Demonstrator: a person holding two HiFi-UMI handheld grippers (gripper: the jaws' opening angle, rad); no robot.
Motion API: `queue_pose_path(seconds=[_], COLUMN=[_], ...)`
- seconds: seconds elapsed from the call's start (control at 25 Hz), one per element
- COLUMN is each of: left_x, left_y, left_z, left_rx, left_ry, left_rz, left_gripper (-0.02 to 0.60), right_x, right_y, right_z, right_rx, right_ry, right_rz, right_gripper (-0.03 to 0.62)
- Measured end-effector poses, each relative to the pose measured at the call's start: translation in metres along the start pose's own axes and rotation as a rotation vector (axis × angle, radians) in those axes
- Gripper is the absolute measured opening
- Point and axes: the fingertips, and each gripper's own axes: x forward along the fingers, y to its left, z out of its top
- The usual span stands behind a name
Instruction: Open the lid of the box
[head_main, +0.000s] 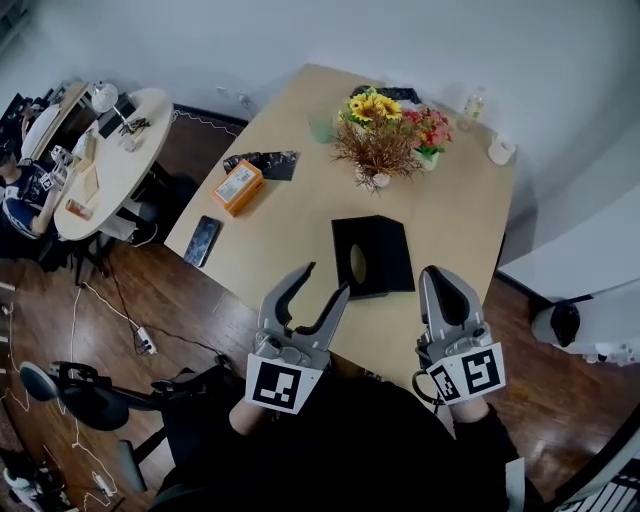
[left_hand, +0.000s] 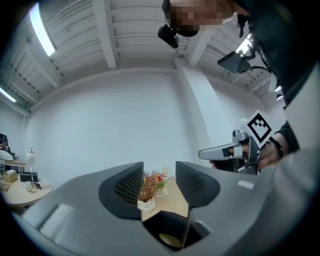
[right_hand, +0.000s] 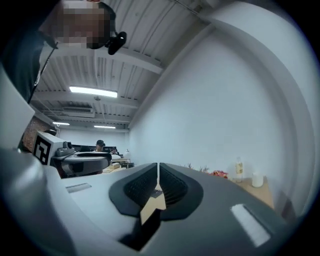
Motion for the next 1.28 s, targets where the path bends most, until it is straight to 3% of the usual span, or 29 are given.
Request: queue_pose_path(seconds=[0.24,0.48,0.76,1.28], left_x=[-0.015,-0.021,-0.02,-0.021], left_y=[-0.003,-0.006,-0.006,-0.005], left_z=[0.017,0.015,0.019,0.015], left_rx=[0.098,0.091,0.088,0.086], left_ry=[-0.014,-0.021,-0.044,-0.031], left_rz=[0.033,0.033,0.024,0.023], left_gripper=[0.136,0.055,0.054,0.054], right_x=[-0.011,-0.009,-0.005,-0.009], right_y=[0.038,0.046,0.052,0.045], right_z=[0.052,0.045,0.04,0.041], right_rx=[-0.246,-0.238,-0.262,-0.241], right_ry=[-0.196,-0.184,-0.168,-0.173], right_rz=[0.049,0.067,0.093,0.061], right_gripper=[0.015,0.006,0.0,0.0])
